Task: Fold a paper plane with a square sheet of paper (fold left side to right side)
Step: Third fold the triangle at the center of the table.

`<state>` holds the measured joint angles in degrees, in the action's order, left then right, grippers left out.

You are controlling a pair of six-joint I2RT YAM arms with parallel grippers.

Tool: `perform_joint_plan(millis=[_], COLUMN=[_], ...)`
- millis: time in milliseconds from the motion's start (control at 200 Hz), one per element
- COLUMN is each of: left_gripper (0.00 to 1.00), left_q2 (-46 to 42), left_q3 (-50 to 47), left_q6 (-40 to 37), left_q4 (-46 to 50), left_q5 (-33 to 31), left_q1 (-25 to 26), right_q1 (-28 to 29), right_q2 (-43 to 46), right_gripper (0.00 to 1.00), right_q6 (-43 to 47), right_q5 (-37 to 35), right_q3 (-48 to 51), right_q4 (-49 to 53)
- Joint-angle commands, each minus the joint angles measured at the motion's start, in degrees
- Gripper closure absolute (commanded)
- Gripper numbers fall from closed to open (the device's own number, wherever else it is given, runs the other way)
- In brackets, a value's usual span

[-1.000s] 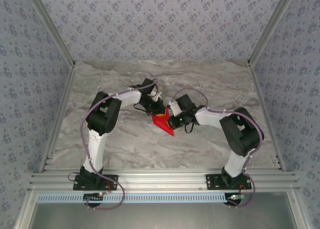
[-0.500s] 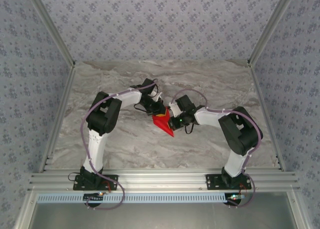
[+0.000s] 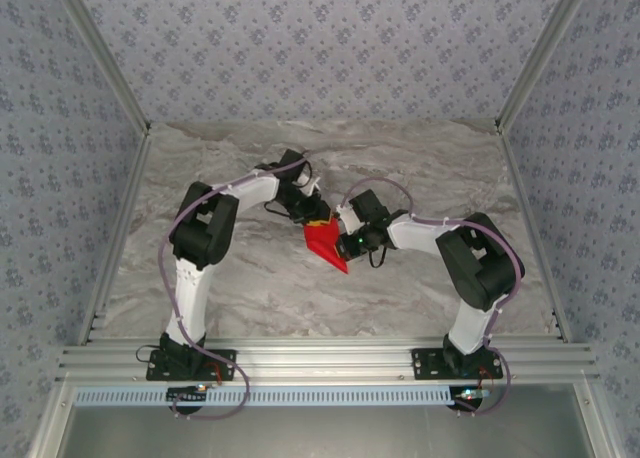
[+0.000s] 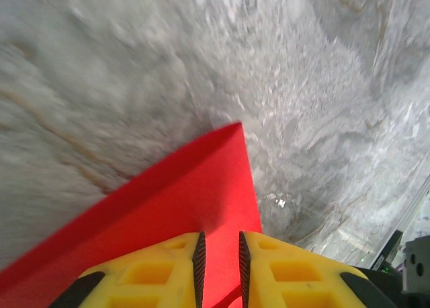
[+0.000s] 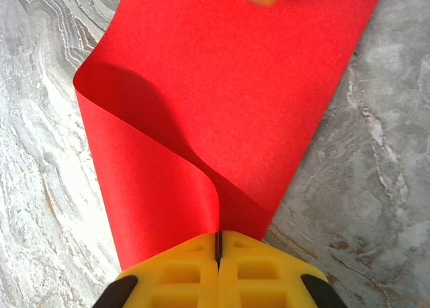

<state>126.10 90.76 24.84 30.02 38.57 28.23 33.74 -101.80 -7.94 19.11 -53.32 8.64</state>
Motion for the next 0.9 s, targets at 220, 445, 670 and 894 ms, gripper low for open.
perform_joint_plan(millis=[220, 445, 670, 894], left_gripper=[0.88, 0.93, 0.94, 0.94], left_q2=[-12.1, -18.1, -15.5, -12.2], left_q3=[-6.5, -18.0, -21.3, -21.1], left_q6=[-0.2, 3.6, 6.9, 8.1], left_q4=[-1.5, -8.4, -12.9, -14.6], left_q5=[1.9, 6.1, 4.8, 4.5], left_q1=[-5.0, -1.8, 2.5, 4.9], right_q1=[1.3, 1.6, 1.6, 1.7], right_q2=[-3.4, -3.4, -3.4, -3.6], right_gripper=[1.00, 1.00, 1.00, 1.00], right_q6=[1.2, 1.5, 1.8, 1.9], right_q5=[-2.0, -2.4, -2.7, -2.8], right_q3=[0.2, 0.0, 0.0, -0.1], right_q4=[5.3, 5.6, 6.0, 6.4])
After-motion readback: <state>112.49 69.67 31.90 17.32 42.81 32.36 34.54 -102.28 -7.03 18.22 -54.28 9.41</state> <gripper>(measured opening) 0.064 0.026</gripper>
